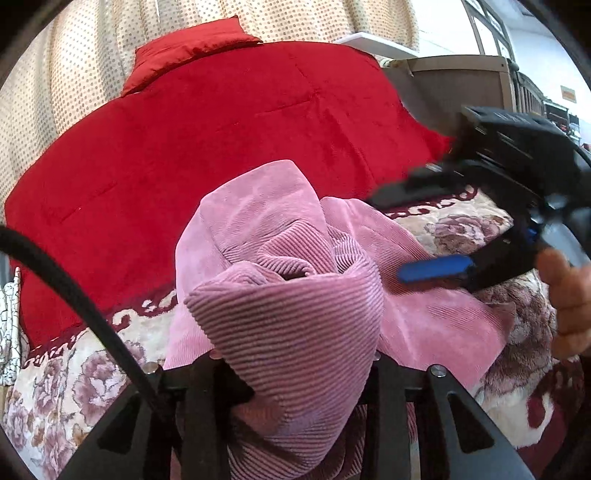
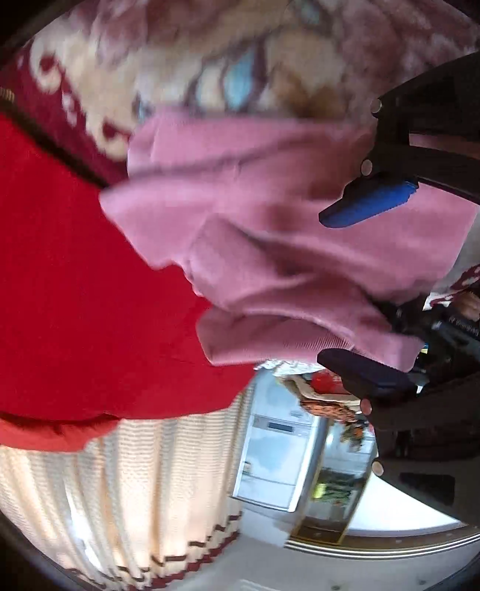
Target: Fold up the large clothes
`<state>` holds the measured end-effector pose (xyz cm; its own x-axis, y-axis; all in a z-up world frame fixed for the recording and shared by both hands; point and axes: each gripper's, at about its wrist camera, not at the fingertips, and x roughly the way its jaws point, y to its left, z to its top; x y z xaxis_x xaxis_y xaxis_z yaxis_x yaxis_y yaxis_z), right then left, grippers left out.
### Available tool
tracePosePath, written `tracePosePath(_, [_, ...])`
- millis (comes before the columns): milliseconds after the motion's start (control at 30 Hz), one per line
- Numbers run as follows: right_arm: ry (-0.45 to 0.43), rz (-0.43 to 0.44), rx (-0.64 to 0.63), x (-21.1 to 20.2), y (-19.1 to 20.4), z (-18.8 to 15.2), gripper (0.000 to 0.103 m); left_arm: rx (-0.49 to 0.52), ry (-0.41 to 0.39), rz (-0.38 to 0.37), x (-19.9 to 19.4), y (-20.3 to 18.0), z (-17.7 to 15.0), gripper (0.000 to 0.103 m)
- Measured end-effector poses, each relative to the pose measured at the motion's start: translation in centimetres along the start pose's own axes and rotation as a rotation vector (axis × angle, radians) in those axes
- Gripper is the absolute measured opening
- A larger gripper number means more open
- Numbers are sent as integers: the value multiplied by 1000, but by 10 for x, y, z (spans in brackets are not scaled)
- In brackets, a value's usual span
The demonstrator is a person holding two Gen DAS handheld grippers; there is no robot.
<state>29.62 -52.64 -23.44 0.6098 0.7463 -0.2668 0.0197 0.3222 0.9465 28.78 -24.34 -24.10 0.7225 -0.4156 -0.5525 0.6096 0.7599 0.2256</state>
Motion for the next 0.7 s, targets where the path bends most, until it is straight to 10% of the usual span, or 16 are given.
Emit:
tracePosePath(333, [44,1,-27,69,24,9,81,0,-6,-63,-8,4,-5,60])
tracePosePath(400, [50,-92,-69,81,22,10,61,22,-4,-98,-17,6,-7,73])
tracePosePath(433, [44,-164,-112,87,22,9,33,27,-5,-129,-22,8,-7,73])
tracePosePath(700, [11,-176,-130,81,10,5,26,-257,-89,-388,-81,112,-27,76])
